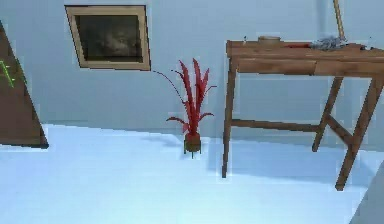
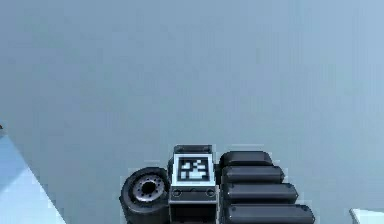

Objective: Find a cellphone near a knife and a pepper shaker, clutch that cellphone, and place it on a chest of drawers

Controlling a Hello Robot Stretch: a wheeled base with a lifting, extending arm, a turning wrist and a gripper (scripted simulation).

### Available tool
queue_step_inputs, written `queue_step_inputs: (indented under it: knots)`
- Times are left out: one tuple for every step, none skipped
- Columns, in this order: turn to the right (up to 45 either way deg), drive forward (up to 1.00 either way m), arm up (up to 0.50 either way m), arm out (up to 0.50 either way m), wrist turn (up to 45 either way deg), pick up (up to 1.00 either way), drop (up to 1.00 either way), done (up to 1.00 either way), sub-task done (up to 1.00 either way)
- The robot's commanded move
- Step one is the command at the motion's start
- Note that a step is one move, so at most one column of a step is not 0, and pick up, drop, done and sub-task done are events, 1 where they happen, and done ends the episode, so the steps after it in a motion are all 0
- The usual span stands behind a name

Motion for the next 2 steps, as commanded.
queue_step_inputs:
  knots:
    - [-45.0, 0.0, 0.0, 0.0, 0.0, 0.0, 0.0, 0.0, 0.0]
    - [-36.0, 0.0, 0.0, 0.0, 0.0, 0.0, 0.0, 0.0, 0.0]
